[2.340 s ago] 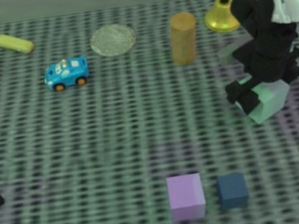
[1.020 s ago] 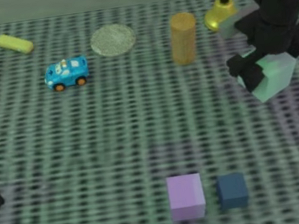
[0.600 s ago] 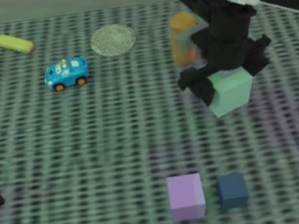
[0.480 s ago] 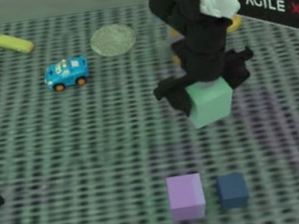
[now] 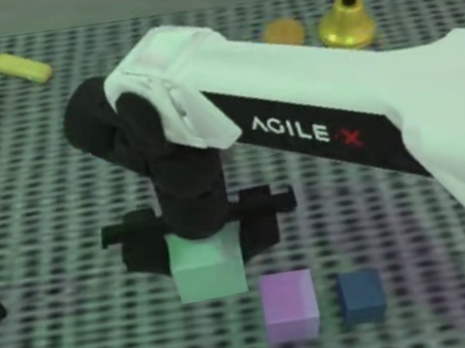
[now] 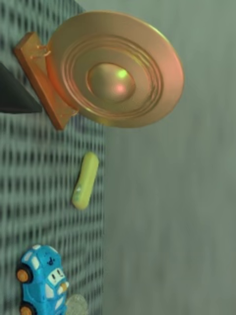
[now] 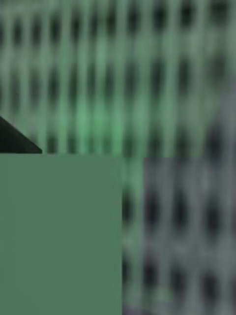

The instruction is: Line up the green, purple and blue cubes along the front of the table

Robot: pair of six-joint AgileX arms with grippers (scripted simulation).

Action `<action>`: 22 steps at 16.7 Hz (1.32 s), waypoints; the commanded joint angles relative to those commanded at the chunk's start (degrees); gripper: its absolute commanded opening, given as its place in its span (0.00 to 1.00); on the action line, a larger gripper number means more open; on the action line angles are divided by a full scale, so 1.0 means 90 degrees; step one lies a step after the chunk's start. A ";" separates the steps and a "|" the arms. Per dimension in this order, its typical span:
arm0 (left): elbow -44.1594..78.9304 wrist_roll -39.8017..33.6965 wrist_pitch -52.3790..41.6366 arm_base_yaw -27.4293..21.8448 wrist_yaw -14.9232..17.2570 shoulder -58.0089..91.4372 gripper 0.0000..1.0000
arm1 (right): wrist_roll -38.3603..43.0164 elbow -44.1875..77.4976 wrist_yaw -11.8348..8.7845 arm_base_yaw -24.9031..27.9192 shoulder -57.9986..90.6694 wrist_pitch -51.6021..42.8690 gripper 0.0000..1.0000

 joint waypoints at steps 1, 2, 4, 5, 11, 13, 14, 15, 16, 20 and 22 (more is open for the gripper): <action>0.0000 0.0000 0.0000 0.0000 0.0000 0.0000 1.00 | 0.0318 0.0060 0.0006 0.0209 -0.0005 -0.0026 0.00; 0.0000 0.0000 0.0000 0.0000 0.0000 0.0000 1.00 | 0.0565 0.0107 0.0013 0.0379 -0.0015 -0.0043 0.00; 0.0000 0.0000 0.0000 0.0000 0.0000 0.0000 1.00 | 0.0865 0.0164 0.0025 0.0599 -0.0036 -0.0060 0.00; 0.0000 0.0000 0.0000 0.0000 0.0000 0.0000 1.00 | 0.0908 0.0171 0.0027 0.0631 -0.0041 -0.0061 0.00; 0.0000 0.0000 0.0000 0.0000 0.0000 0.0000 1.00 | 0.0899 0.0052 0.0021 0.0617 -0.0030 0.0059 0.00; 0.0000 0.0000 0.0000 0.0000 0.0000 0.0000 1.00 | 0.0906 -0.0247 0.0022 0.0618 0.0013 0.0426 0.00; 0.0000 0.0000 0.0000 0.0000 0.0000 0.0000 1.00 | 0.0913 -0.0437 0.0022 0.0620 0.0049 0.0672 0.00; 0.0000 0.0000 0.0000 0.0000 0.0000 0.0000 1.00 | 0.0918 -0.0638 0.0021 0.0625 0.0089 0.0930 0.00; 0.0000 0.0000 0.0000 0.0000 0.0000 0.0000 1.00 | 0.0922 -0.0834 0.0022 0.0631 0.0130 0.1169 0.00; 0.0000 0.0000 0.0000 0.0000 0.0000 0.0000 1.00 | 0.0930 -0.1166 0.0030 0.0650 0.0212 0.1529 0.00; 0.0000 0.0000 0.0000 0.0000 0.0000 0.0000 1.00 | 0.0930 -0.1166 0.0030 0.0650 0.0212 0.1529 0.00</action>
